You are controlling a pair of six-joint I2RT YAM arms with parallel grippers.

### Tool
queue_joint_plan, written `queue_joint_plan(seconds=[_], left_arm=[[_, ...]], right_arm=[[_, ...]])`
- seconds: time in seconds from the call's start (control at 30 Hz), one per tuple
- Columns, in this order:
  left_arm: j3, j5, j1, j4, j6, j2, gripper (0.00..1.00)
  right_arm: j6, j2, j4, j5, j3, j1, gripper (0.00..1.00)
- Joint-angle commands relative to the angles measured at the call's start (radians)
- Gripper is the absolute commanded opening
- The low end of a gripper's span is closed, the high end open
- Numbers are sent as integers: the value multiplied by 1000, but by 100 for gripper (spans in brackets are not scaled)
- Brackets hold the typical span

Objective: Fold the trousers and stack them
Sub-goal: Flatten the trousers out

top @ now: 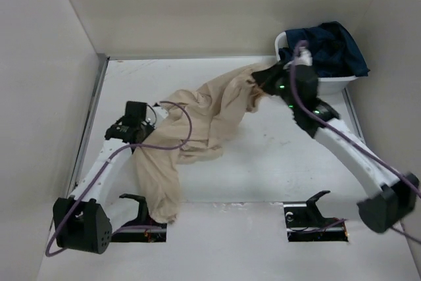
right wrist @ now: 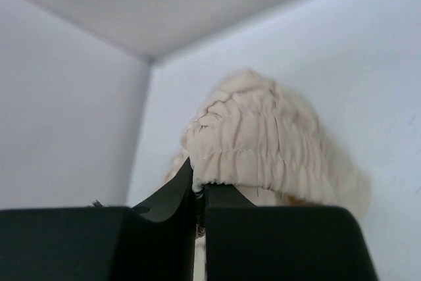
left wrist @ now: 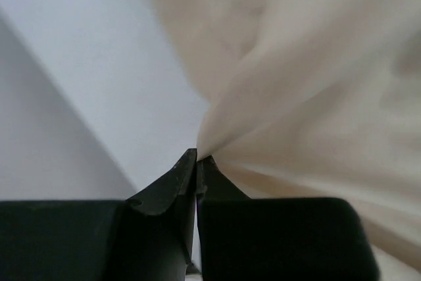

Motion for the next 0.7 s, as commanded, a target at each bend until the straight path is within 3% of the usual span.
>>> queue_joint_plan(seconds=[0.0,0.17,0.4,0.53,0.67], left_arm=[[130,-107,165,251,237,-42,0],[366,-81,378,411,335,-16,0],[566,-60,454,435,372,-56,1],[702,-64,472,437,377,-74,2],[819,-44,492,438,409,-59,2]], right_arm=[[-97,-224,-16,13,32,-88,1],[-172,-430,-104,-12,62,-187,2],[-220,-613,-147,-41,120,-224,2],[-215,-692,-135,-36,149,-152,2],[-202,-722,-12,-56,148,27,2]])
